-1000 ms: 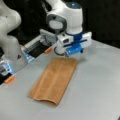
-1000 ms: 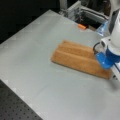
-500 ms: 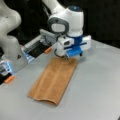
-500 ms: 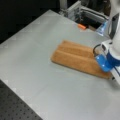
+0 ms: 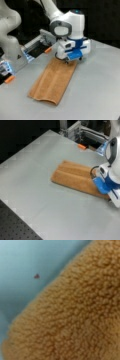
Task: Folding a towel twice
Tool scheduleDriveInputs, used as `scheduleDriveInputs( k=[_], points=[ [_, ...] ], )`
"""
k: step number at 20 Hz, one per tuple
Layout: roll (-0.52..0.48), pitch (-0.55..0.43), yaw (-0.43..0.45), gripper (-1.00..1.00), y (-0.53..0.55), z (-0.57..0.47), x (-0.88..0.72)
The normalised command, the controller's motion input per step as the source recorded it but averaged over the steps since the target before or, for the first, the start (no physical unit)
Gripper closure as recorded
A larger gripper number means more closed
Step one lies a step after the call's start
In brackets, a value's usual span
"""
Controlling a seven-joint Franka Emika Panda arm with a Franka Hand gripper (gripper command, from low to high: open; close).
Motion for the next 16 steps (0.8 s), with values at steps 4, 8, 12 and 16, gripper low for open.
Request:
scheduleDriveInputs(
  k=[4, 8, 12, 16],
  points=[
    [-0.114, -0.002, -0.015, -1.00, 0.20, -0.06, 0.14],
    [-0.090, 0.018, -0.011, -1.00, 0.19, -0.05, 0.07],
    [-0.097, 0.046, -0.007, -1.00, 0.13, -0.05, 0.00],
    [-0.186, 0.094, 0.051, -1.00, 0.03, -0.05, -0.10]
  ],
)
